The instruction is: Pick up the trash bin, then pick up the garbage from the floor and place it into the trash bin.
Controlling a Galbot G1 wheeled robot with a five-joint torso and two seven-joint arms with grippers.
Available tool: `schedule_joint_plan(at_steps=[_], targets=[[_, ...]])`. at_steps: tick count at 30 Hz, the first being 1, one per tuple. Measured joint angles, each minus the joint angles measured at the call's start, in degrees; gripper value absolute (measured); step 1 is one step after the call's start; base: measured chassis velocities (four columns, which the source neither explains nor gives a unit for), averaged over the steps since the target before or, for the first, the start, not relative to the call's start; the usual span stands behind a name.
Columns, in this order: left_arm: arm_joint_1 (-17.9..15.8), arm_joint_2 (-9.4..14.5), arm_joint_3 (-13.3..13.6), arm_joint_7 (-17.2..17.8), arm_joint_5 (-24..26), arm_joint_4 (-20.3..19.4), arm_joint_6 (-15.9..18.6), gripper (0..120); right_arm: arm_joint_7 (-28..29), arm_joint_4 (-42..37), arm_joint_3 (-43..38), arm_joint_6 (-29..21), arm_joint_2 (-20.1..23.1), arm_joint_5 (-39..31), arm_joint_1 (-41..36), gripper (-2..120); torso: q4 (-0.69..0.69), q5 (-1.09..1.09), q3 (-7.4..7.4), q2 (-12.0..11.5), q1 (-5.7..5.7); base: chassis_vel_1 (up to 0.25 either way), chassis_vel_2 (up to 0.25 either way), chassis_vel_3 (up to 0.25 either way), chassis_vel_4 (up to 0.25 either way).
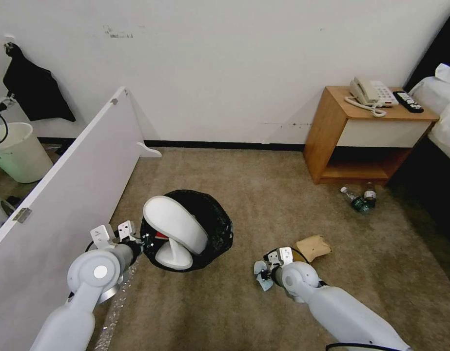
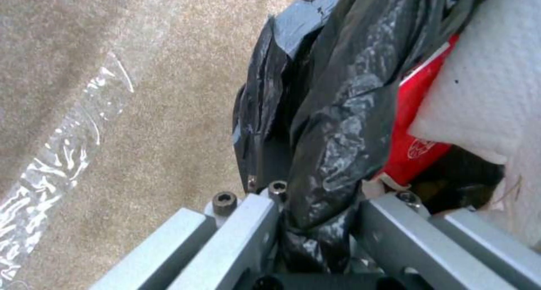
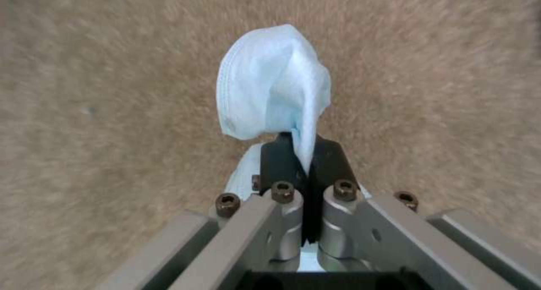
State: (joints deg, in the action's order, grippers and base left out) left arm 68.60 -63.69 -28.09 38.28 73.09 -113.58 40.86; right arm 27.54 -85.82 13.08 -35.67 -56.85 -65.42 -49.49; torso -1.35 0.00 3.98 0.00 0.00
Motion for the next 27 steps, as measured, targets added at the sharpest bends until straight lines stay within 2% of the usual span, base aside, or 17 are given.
schedule_joint_plan(at_steps=[1, 3, 6, 10, 14, 15, 20, 27], targets=[[0.0, 0.0, 0.0, 0.0, 0.0, 0.0, 0.0, 0, 0.0, 0.0, 0.0, 0.0, 0.0, 0.0, 0.0, 0, 0.0, 0.0, 0.0, 0.0, 0.0, 0.0, 0.0, 0.0, 0.0], [-0.1, 0.58, 0.25, 0.32, 0.2, 0.0, 0.18, 0, 2.74, -6.08, -1.33, 0.34, 2.21, -1.49, -1.48, 0, 0.01, 0.0, 0.0, 0.0, 0.0, 0.0, 0.0, 0.0, 0.0], [-0.13, 0.84, 0.36, 0.41, 0.3, 0.0, 0.26, 0, 3.43, -8.25, -1.92, 0.65, 3.0, -1.68, -1.98, 0, 0.02, 0.01, 0.0, 0.0, 0.0, 0.0, 0.0, 0.0, 0.0], [-0.16, 2.1, 0.85, 0.67, 0.89, -0.21, 0.79, 0, 4.69, -17.51, -5.81, 1.66, 7.04, -1.61, -4.33, 0, 0.01, 0.0, 0.0, 0.0, 0.0, 0.0, 0.0, 0.0, 0.0], [-0.11, 2.59, 0.91, 0.75, 1.12, -0.21, 1.05, 0, 4.7, -20.78, -7.83, 2.25, 8.95, -1.03, -5.37, 0, 0.01, 0.0, 0.0, 0.0, 0.0, 0.0, 0.0, 0.0, 0.0], [0.23, 3.0, 1.12, 0.93, 1.4, -0.32, 1.23, 0, 4.26, -24.59, -10.8, 3.16, 11.4, -0.02, -6.7, 0, 0.01, 0.0, 0.0, 0.0, 0.0, 0.0, 0.0, 0.0, 0.0], [0.51, 3.12, 1.95, 1.84, 2.46, -0.69, 1.26, 0, 3.27, -30.79, -15.69, 4.31, 15.05, 1.51, -8.2, 0, 0.01, 0.0, 0.0, 0.0, 0.0, 0.0, 0.0, 0.0, 0.0], [0.03, 3.03, 3.54, 5.22, 7.46, -1.21, 1.31, 0, 0.56, -37.02, -20.12, 5.21, 18.23, 5.72, -9.48, 0, 0.01, 0.0, 0.0, 0.0, 0.0, 0.0, 0.0, 0.0, 0.0]])
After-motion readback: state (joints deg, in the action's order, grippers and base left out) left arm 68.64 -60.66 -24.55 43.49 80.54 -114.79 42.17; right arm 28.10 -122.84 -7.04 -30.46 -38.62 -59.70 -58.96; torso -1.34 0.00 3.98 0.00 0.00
